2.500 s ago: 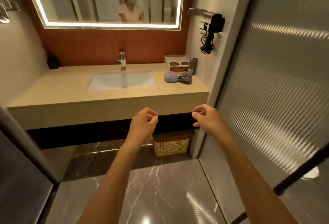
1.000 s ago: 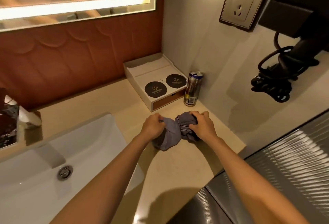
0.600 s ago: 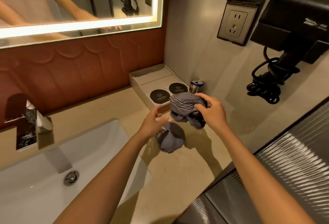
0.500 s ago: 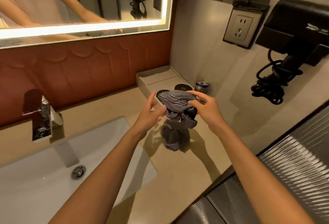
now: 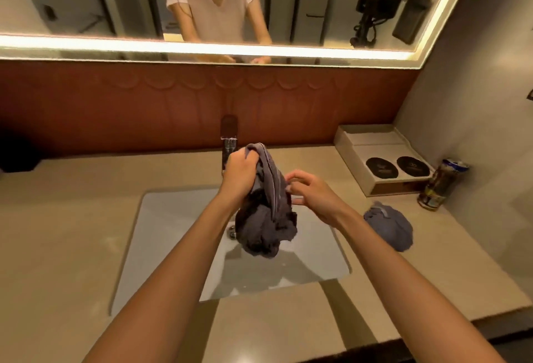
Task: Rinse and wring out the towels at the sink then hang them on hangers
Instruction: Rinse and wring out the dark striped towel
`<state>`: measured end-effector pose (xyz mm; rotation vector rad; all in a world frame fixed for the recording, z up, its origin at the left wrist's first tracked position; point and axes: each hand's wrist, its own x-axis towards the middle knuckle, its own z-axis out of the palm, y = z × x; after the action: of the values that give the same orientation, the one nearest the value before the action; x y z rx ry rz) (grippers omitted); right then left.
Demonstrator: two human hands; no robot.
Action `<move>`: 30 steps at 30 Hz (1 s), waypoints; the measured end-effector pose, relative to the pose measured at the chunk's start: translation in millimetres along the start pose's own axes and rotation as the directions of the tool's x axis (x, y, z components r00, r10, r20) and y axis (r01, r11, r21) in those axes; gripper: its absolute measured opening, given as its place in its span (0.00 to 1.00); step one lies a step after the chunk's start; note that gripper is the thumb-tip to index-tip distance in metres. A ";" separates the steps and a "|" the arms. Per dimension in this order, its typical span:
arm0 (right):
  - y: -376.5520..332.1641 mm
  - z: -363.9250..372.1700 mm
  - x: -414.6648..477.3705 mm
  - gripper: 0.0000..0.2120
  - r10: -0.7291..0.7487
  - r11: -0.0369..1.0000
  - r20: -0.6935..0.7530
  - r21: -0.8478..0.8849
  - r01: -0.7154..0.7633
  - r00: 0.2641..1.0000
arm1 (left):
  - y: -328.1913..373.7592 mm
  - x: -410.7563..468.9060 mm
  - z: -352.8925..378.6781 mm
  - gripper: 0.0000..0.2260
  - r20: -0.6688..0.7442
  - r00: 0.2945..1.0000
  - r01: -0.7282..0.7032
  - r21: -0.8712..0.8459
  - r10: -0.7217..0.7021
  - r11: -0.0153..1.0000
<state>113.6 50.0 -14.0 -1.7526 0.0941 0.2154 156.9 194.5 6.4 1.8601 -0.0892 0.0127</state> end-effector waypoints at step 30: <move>-35.5 49.6 39.8 0.06 -0.303 0.659 0.267 -0.635 0.403 0.915 | 10.7 5.1 -77.8 0.17 -0.235 0.966 0.215 0.477 -0.112 0.852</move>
<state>154.5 107.7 3.5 -2.4440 -0.4992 0.0786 164.2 265.7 39.3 2.3713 0.2376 0.1127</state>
